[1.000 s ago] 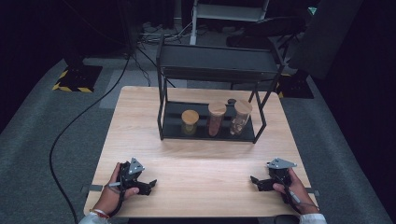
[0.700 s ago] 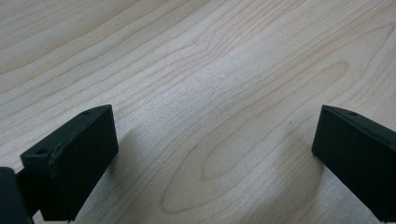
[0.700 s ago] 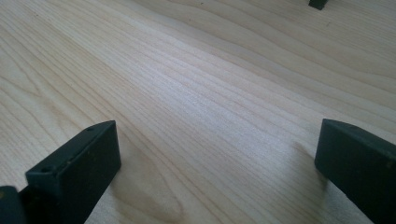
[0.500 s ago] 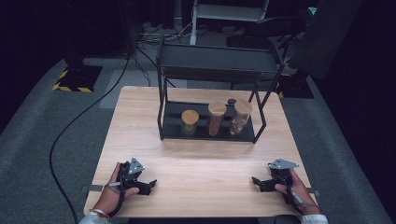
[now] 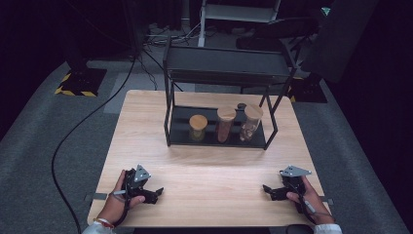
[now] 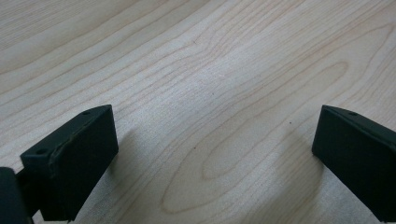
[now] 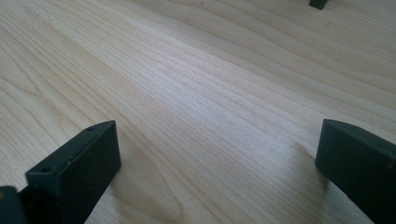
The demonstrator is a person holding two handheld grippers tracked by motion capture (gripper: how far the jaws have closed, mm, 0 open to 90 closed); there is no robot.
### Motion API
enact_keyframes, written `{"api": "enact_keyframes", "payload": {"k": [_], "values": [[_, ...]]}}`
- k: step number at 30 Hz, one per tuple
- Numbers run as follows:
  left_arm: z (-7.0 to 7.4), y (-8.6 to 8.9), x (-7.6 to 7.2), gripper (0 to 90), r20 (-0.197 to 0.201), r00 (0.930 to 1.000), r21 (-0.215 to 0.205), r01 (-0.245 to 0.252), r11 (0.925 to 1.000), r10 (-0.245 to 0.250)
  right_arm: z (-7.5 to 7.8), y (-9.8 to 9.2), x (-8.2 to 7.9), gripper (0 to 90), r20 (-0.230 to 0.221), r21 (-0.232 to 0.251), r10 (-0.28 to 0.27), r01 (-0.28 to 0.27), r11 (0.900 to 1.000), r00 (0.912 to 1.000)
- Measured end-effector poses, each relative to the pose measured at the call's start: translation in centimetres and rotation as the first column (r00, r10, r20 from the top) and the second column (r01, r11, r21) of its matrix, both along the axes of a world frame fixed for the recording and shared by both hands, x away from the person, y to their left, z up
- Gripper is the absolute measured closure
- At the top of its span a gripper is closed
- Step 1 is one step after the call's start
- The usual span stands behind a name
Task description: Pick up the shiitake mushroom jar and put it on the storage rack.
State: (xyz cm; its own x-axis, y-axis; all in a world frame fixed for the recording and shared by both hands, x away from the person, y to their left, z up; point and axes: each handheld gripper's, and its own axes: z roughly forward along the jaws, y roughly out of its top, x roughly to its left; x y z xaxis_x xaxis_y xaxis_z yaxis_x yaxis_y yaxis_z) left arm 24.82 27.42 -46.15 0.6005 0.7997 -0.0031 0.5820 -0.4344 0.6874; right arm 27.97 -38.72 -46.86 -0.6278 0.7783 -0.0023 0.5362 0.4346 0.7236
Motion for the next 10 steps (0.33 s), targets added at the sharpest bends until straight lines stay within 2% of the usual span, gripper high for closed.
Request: {"api": "enact_keyframes", "payload": {"k": [10], "values": [[0.00,0.02,0.02,0.0,0.000,1.0000,-0.001,0.001,1.0000,-0.001,0.00,-0.01,0.00,0.0,0.000,0.000,0.001,-0.001,1.000,1.0000]]}}
